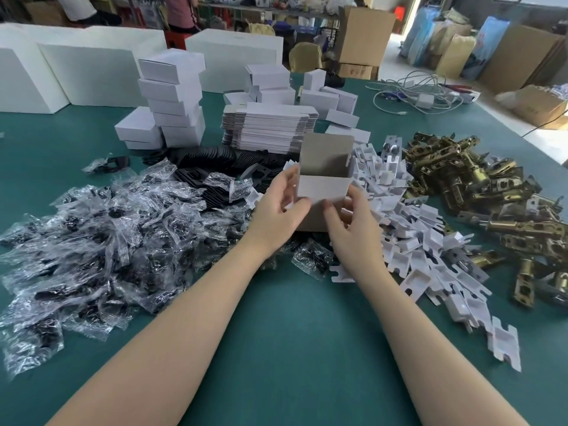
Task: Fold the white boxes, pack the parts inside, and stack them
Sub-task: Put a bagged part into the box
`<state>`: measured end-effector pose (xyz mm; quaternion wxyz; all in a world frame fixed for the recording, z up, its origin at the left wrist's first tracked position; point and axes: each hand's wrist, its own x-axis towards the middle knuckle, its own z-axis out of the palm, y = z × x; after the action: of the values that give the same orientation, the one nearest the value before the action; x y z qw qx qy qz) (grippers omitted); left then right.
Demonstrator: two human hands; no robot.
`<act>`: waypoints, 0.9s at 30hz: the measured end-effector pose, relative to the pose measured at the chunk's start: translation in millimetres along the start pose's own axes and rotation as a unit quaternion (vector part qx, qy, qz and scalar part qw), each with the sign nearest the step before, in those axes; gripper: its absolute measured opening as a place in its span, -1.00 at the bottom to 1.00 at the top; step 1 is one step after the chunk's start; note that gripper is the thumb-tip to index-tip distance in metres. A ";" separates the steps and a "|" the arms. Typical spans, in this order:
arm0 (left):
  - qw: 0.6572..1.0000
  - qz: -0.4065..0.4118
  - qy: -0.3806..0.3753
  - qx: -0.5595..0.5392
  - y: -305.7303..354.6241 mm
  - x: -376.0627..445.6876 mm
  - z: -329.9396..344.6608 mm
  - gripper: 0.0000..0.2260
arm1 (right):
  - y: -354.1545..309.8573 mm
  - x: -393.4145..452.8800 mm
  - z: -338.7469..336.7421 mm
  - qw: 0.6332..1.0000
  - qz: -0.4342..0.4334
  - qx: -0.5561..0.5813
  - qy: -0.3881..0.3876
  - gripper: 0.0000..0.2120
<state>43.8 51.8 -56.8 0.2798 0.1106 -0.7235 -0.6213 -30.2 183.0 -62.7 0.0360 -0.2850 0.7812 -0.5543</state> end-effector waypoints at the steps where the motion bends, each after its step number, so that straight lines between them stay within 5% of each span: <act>1: 1.000 0.010 0.007 -0.007 4.3 -0.4 1.2 -0.47 | 2.5 -0.8 0.1 1.000 0.005 -0.001 -0.009 -0.61; 8: 0.954 -0.044 0.181 -0.235 47.8 14.1 -14.0 -0.89 | 5.5 -1.8 -0.6 1.000 0.011 0.002 -0.019 -0.55; 11: 0.941 -0.076 0.196 -0.266 61.8 24.3 -41.5 -0.84 | 5.1 -3.3 -0.7 1.000 0.011 0.006 -0.021 -0.53; 14: 0.983 -0.089 0.153 0.045 71.6 42.3 -67.5 -0.80 | 4.7 -3.2 -0.9 1.000 0.010 0.005 -0.018 -0.52; 15: 0.968 -0.083 0.131 0.199 71.2 50.5 -75.8 -0.77 | 5.0 -2.8 -1.0 1.000 0.011 0.003 -0.019 -0.51; 17: 0.877 -0.095 0.077 0.465 65.8 67.5 -94.5 -0.70 | 5.2 -2.7 -1.0 1.000 0.014 0.002 -0.020 -0.50; 19: 0.769 -0.159 0.016 0.619 57.3 81.8 -112.4 -0.66 | 4.9 -2.9 -0.7 1.000 0.015 0.008 -0.022 -0.50; 22: 0.669 -0.223 -0.095 0.703 47.2 87.7 -128.9 -0.52 | 5.5 -2.9 -0.8 1.000 0.018 0.012 -0.022 -0.49; 24: 0.658 -0.208 -0.135 0.711 41.5 87.6 -136.6 -0.44 | 6.5 -2.4 -0.9 0.999 0.019 0.013 -0.024 -0.49; 27: 0.678 -0.153 -0.083 0.715 38.2 87.5 -146.1 -0.58 | 7.1 -2.1 -0.5 0.999 0.023 0.016 -0.026 -0.49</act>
<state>58.5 -107.2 13.6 -0.0446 0.3339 -0.9405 0.0441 -31.5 186.0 -69.3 0.0736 -0.2807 0.7771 -0.5585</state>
